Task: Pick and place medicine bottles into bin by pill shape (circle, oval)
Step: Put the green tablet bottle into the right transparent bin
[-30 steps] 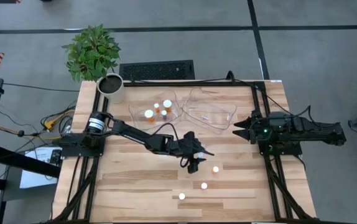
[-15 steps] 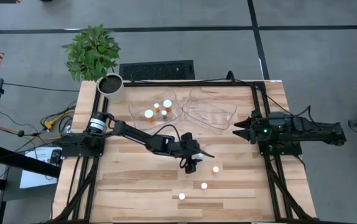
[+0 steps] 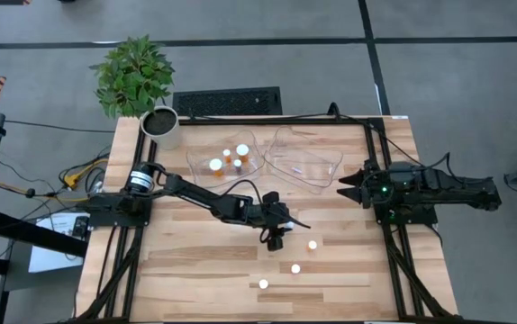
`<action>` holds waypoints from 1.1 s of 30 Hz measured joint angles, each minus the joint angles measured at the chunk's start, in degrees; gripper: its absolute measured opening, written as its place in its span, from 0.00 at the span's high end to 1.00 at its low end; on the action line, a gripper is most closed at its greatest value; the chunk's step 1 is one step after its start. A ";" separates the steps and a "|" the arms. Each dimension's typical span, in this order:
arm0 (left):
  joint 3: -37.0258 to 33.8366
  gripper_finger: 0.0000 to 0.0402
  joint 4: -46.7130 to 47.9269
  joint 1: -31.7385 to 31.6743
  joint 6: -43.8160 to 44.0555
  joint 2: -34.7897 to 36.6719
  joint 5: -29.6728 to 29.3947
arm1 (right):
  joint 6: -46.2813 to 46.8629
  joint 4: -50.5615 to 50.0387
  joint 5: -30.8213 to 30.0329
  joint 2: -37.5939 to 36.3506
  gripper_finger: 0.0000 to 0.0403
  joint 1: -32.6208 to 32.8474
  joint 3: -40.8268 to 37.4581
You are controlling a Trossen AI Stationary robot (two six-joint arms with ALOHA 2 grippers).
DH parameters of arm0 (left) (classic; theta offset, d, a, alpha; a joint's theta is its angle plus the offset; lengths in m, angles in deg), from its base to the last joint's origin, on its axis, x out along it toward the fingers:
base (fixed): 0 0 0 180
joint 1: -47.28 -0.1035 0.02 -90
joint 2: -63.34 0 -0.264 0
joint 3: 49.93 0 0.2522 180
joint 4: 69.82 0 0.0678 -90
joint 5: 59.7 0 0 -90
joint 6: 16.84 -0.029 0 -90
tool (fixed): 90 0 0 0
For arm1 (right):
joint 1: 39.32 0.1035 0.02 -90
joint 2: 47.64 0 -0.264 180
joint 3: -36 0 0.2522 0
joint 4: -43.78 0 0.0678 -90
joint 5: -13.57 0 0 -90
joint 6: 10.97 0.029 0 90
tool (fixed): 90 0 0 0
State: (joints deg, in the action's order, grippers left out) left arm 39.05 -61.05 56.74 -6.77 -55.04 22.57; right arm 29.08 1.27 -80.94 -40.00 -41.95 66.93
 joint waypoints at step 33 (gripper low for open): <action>0.09 0.73 0.47 -9.29 13.16 18.32 -6.54 | 0.02 -0.03 0.00 0.02 0.17 -0.01 0.00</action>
State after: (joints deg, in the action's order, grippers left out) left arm 39.14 -60.59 47.45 6.39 -36.72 16.03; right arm 29.10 1.24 -80.94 -39.98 -41.95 66.93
